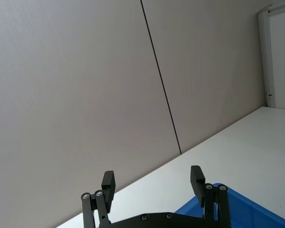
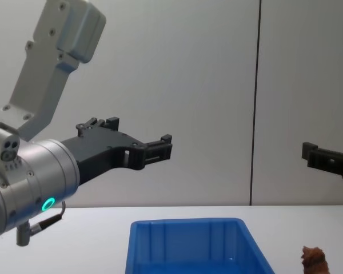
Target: Pick up the two dolls from the table and place them into the box.
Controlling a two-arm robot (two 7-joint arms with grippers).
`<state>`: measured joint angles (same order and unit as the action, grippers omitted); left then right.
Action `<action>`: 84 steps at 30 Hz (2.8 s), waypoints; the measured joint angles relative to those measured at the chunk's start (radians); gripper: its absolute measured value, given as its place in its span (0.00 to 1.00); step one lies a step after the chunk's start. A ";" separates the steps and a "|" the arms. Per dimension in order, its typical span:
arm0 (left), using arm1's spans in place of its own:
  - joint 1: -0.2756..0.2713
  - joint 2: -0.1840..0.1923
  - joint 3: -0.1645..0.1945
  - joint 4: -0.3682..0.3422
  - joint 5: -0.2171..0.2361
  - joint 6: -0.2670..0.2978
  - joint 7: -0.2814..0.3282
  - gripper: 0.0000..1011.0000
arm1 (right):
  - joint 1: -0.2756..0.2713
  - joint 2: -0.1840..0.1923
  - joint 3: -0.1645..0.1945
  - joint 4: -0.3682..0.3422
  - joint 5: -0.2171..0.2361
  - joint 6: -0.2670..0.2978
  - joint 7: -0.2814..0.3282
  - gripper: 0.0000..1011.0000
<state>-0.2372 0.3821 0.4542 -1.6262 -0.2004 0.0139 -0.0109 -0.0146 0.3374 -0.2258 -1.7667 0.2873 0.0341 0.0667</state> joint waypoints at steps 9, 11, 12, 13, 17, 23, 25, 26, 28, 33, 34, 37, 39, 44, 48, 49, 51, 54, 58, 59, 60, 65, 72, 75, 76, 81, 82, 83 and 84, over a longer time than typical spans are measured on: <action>0.000 0.000 0.000 0.000 0.000 0.000 0.000 0.99 | 0.000 0.000 0.000 0.000 0.000 0.000 0.000 0.99; 0.000 0.000 0.000 0.000 0.000 0.000 0.000 0.99 | 0.000 0.000 0.000 0.000 0.000 0.000 0.000 0.99; 0.000 0.000 0.000 0.000 0.000 0.000 0.000 0.99 | 0.000 0.000 0.000 0.000 0.000 0.000 0.000 0.99; 0.000 0.000 0.000 0.000 0.000 0.000 0.000 0.99 | 0.000 0.000 0.000 0.000 0.000 0.000 0.000 0.99; 0.000 0.000 0.000 0.000 0.000 0.000 0.000 0.99 | 0.000 0.000 0.000 0.000 0.000 0.000 0.000 0.99; 0.000 0.000 0.000 0.000 0.000 0.000 0.000 0.99 | 0.000 0.000 0.000 0.000 0.000 0.000 0.000 0.99; 0.000 0.000 0.000 0.000 0.000 0.000 0.000 0.99 | 0.000 0.000 0.000 0.000 0.000 0.000 0.000 0.99; 0.000 0.000 0.000 0.000 0.000 0.000 0.000 0.99 | 0.000 0.000 0.000 0.000 0.000 0.000 0.000 0.99; 0.000 0.000 0.000 0.000 0.000 0.000 0.000 0.99 | 0.000 0.000 0.000 0.000 0.000 0.000 0.000 0.99; 0.000 0.000 0.000 0.000 0.000 0.000 0.000 0.99 | 0.000 0.000 0.000 0.000 0.000 0.000 0.000 0.99; 0.000 0.000 0.000 0.000 0.000 0.000 0.000 0.99 | 0.000 0.000 0.000 0.000 0.000 0.000 0.000 0.99; 0.000 0.000 0.000 0.000 0.000 0.000 0.000 0.99 | 0.000 0.000 0.000 0.000 0.000 0.000 0.000 0.99; 0.000 0.000 0.000 0.000 0.000 0.000 0.000 0.99 | 0.000 0.000 0.000 0.000 0.000 0.000 0.000 0.99; 0.000 0.000 0.000 0.000 0.000 0.000 0.000 0.99 | 0.000 0.000 0.000 0.000 0.000 0.000 0.000 0.99; 0.000 0.000 0.000 0.000 0.000 0.000 0.000 0.99 | 0.000 0.000 0.000 0.000 0.000 0.000 0.000 0.99; 0.000 0.000 0.000 0.000 0.000 0.000 0.000 0.99 | 0.000 0.000 0.000 0.000 0.000 0.000 0.000 0.99; 0.000 0.000 0.000 0.000 0.000 0.000 0.000 0.99 | 0.000 0.000 0.000 0.000 0.000 0.000 0.000 0.99; 0.000 0.000 0.000 0.000 0.000 0.000 0.000 0.99 | 0.000 0.000 0.000 0.000 0.000 0.000 0.000 0.99; 0.000 0.000 0.000 0.000 0.000 0.000 0.000 0.99 | 0.000 0.000 0.000 0.000 0.000 0.000 0.000 0.99; 0.000 0.000 0.000 0.000 0.000 0.000 0.000 0.99 | 0.000 0.000 0.000 0.000 0.000 0.000 0.000 0.99; 0.000 0.000 0.000 0.000 0.000 0.000 0.000 0.99 | 0.000 0.000 0.000 0.000 0.000 0.000 0.000 0.99; 0.000 0.000 0.000 0.000 0.000 0.000 0.000 0.99 | 0.000 0.000 0.000 0.000 0.000 0.000 0.000 0.99; 0.000 0.000 0.000 0.000 0.000 0.000 0.000 0.99 | 0.000 0.001 0.001 0.000 0.000 0.000 0.001 0.99; 0.000 0.000 0.000 0.000 0.000 0.000 0.000 0.99 | -0.002 0.005 0.004 0.000 0.004 -0.001 0.001 0.99; 0.000 0.000 0.000 0.000 0.000 0.000 0.000 0.99 | -0.004 0.008 0.006 0.000 0.007 -0.001 0.001 0.99; 0.000 0.000 0.000 0.000 0.000 0.000 0.000 0.99 | -0.025 0.037 0.031 0.000 0.037 -0.007 -0.006 0.99; 0.000 0.000 0.000 0.000 0.000 0.000 0.000 0.99 | -0.029 0.041 0.035 0.000 0.042 -0.008 -0.009 0.99; 0.000 0.000 0.000 0.000 0.000 0.000 0.000 0.99 | -0.039 0.052 0.045 -0.003 0.053 -0.010 -0.015 0.99; 0.000 0.000 0.000 0.000 0.000 0.000 0.000 0.99 | -0.044 0.058 0.049 -0.004 0.058 -0.011 -0.019 0.99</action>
<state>-0.2371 0.3821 0.4542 -1.6262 -0.2004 0.0139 -0.0109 -0.0584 0.3950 -0.1767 -1.7707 0.3450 0.0233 0.0473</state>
